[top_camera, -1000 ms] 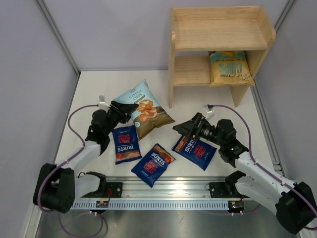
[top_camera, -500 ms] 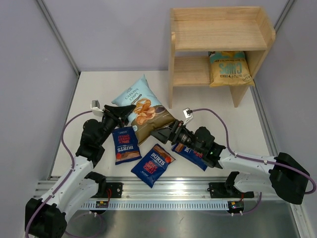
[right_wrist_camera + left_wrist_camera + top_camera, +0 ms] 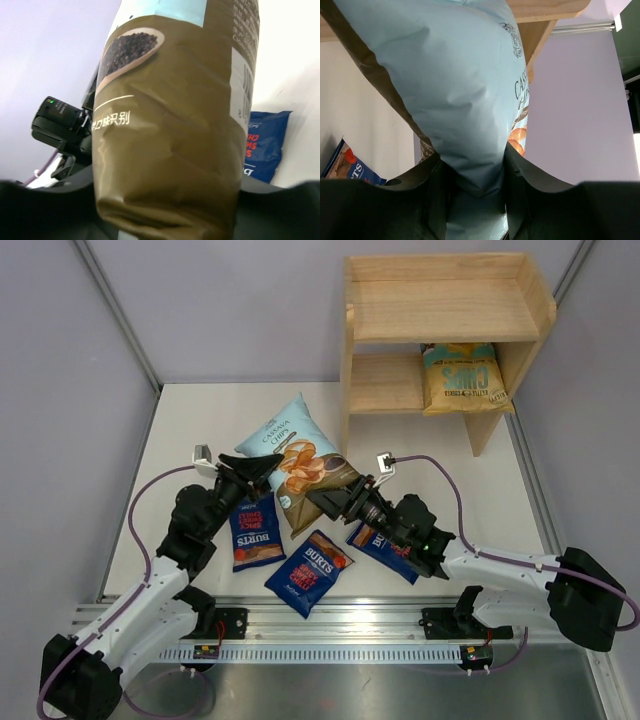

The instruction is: Place and organize the chips bags onto the shelf

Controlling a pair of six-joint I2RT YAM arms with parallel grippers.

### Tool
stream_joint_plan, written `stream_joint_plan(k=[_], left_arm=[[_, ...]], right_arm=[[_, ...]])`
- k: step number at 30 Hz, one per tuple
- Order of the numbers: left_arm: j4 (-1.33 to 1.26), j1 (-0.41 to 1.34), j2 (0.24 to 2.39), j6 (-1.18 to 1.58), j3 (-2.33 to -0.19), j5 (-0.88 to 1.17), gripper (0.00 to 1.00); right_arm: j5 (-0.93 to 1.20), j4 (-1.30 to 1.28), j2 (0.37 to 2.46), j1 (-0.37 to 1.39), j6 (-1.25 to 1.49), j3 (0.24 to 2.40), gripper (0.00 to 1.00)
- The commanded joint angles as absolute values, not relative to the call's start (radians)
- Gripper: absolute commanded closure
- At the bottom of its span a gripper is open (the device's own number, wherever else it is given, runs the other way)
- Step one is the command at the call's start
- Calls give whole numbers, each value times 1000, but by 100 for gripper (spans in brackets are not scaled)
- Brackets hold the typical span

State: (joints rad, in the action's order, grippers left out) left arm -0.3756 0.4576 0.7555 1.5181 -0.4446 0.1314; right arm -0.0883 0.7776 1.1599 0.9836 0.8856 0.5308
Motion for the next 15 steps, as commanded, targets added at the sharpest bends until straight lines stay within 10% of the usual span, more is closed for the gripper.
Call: stream_joint_plan(k=[1, 8, 15], left_arm=[[-433, 488, 709, 1479, -451, 203, 50], [-206, 489, 634, 1338, -518, 132, 1], [119, 486, 506, 1129, -584, -56, 1]], right_arm=[[-196, 848, 1094, 989, 861, 551, 51], [-222, 763, 1009, 986, 784, 538, 69], [-314, 640, 846, 928, 796, 480, 70]])
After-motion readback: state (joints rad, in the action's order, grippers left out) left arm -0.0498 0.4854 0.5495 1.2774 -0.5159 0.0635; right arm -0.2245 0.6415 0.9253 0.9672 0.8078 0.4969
